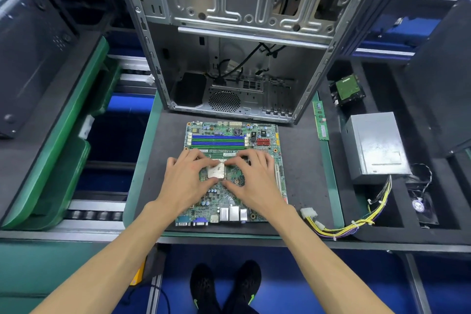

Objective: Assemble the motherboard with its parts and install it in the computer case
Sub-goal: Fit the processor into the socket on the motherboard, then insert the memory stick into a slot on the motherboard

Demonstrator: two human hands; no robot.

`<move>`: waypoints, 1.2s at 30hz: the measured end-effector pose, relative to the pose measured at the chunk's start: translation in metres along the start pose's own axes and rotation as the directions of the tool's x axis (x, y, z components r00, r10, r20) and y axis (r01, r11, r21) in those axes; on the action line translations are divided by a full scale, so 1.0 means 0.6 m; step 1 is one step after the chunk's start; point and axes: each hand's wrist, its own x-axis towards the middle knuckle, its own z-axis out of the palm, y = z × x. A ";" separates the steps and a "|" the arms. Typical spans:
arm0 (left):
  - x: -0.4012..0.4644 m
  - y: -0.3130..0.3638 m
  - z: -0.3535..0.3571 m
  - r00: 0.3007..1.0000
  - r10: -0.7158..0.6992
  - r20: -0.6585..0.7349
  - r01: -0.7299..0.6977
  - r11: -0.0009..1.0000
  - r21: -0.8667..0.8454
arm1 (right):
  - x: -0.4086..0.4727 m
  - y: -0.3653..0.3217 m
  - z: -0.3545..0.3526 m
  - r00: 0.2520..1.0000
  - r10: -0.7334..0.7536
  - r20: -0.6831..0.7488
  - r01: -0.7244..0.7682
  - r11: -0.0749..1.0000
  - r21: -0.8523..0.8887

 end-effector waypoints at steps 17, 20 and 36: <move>0.090 0.179 0.006 0.994 0.057 0.097 -0.034 0.974 -0.226 | 0.026 0.166 -0.128 0.814 0.552 -0.181 -0.539 0.834 0.120; 0.108 0.204 0.021 0.994 0.064 0.094 -0.039 0.969 -0.244 | 0.045 0.194 -0.127 0.758 0.632 -0.160 -0.640 0.769 0.008; 0.164 0.252 0.053 0.978 0.072 0.198 -0.016 0.962 -0.273 | 0.120 0.243 -0.106 0.634 0.754 -0.172 -0.757 0.650 0.059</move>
